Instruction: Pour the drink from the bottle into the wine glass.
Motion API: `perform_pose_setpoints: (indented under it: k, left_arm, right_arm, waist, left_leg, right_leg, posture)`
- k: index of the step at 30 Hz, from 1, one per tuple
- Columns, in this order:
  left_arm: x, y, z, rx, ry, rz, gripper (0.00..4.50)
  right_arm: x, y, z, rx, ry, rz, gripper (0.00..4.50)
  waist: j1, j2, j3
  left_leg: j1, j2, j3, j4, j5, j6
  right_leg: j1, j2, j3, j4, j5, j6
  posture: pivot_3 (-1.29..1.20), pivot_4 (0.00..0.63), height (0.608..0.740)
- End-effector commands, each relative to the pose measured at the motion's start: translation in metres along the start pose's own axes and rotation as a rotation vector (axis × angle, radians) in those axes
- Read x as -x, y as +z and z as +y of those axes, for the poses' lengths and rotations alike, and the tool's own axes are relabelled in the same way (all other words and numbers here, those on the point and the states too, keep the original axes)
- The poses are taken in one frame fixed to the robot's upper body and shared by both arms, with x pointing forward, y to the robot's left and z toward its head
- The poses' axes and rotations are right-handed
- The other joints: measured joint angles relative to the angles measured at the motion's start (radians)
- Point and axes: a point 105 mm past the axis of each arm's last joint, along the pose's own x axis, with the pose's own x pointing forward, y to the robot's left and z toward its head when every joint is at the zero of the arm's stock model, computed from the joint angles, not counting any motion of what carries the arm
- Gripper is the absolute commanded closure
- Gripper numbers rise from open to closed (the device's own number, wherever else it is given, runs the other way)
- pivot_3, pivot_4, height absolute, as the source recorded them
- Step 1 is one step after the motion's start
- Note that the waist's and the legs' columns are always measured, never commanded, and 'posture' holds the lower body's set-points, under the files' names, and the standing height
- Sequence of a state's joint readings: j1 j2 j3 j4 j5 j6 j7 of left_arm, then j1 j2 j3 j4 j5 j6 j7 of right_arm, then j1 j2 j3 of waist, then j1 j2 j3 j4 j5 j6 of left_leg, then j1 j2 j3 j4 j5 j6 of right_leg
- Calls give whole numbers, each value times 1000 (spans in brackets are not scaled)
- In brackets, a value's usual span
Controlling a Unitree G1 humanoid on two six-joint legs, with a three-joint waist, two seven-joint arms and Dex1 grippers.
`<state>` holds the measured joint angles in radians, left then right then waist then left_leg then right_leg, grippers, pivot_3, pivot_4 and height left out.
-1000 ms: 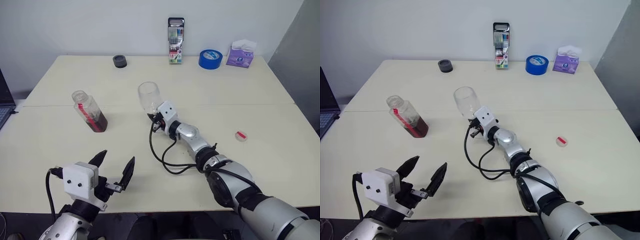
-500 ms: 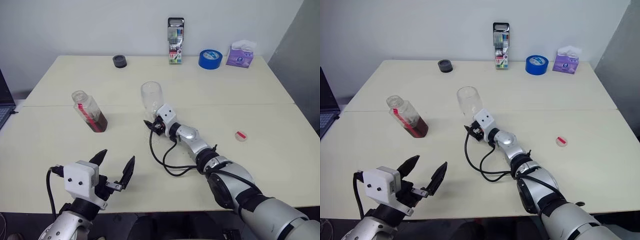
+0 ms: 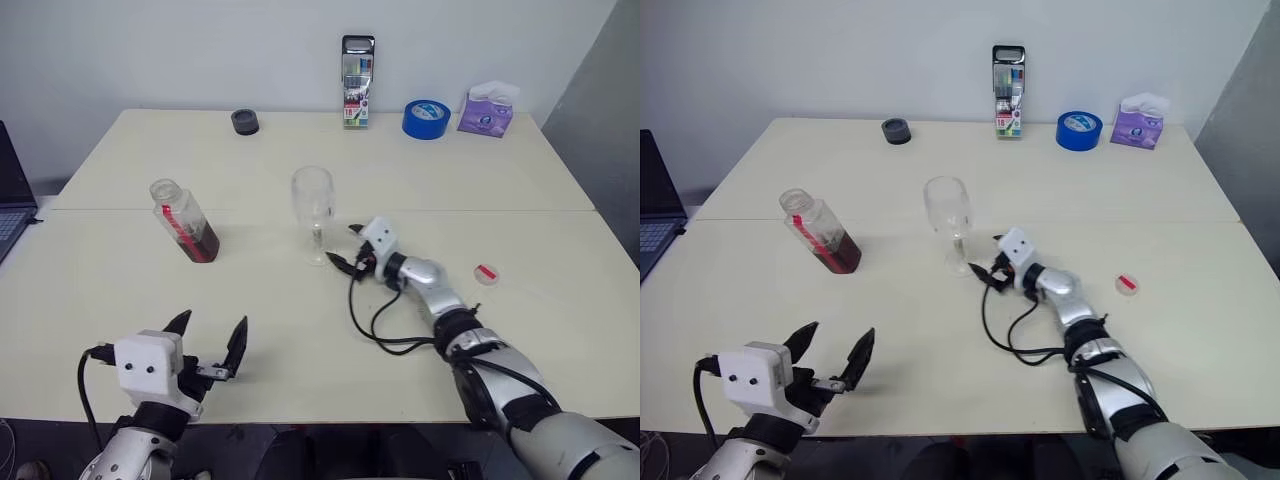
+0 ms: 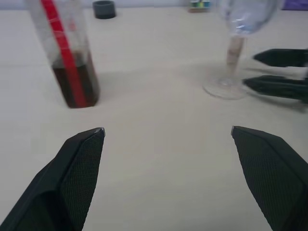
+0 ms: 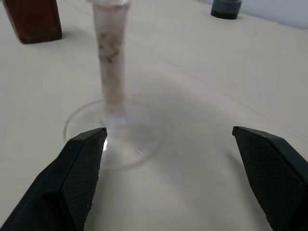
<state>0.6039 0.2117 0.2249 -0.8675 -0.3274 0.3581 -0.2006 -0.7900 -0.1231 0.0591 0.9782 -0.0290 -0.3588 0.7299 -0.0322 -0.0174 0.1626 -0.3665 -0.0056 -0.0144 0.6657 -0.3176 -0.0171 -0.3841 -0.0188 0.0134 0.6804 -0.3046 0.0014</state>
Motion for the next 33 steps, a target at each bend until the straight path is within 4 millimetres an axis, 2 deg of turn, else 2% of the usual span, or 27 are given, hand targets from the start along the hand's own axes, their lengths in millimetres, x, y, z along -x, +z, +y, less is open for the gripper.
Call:
perform_pose_setpoints:
  k: [1,4,10,13,15,21,24,27,33]
  left_arm:
    - [-3,9,1,-7,52,-63,0]
    - [-2,9,11,-15,114,-69,0]
    - [7,1,41,-61,246,-42,0]
    - [2,0,50,-58,255,-52,0]
    - [-7,1,57,-58,251,-62,0]
    - [-29,3,73,-75,218,-83,0]
    - [-45,6,76,-77,168,-88,0]
    - [-58,11,81,-98,145,-96,0]
    - [-78,22,84,-114,93,-120,0]
  right_arm:
    - [17,23,-8,26,36,-57,39]
    - [40,39,-5,27,103,-76,39]
    - [92,81,20,11,307,-116,39]
    - [104,100,35,-18,383,-141,39]
    - [107,109,45,-59,416,-146,39]
    - [106,116,60,-133,436,-119,39]
    - [106,119,63,-152,428,-114,39]
    - [107,120,64,-145,403,-111,39]
    - [110,112,56,-63,279,-79,39]
  waist:
    - [-2,0,0]
    - [-1,0,0]
    - [4,1,1]
    - [1,1,1]
    - [4,5,2]
    - [10,21,1]
    - [9,8,-1]
    - [2,2,-4]
    - [9,0,-3]
  left_leg:
    - [0,0,0,0,0,0]
    - [0,0,0,-1,0,0]
    - [-1,0,-1,-1,0,1]
    - [0,0,-1,-1,-1,1]
    - [0,0,-1,-1,0,1]
    - [-6,-1,-2,-5,0,0]
    - [-14,1,-5,-1,2,-4]
    - [-14,-1,-5,1,2,-4]
    - [-14,-2,-10,10,-1,0]
  right_leg:
    - [0,0,0,0,0,0]
    - [0,0,1,0,0,0]
    - [0,0,0,-2,-1,1]
    - [0,0,0,-1,-1,1]
    - [0,0,0,-1,-1,1]
    - [-5,1,-2,-2,-5,3]
    - [-9,1,-8,0,-7,2]
    - [-8,-1,-6,-1,-7,2]
    - [-4,-2,-11,1,-3,4]
  posture:
    - [0,150,740]
    - [0,150,740]
    - [0,150,740]
    - [0,150,740]
    - [0,150,740]
    - [0,150,740]
    - [0,150,740]
    - [0,150,740]
    - [0,150,740]
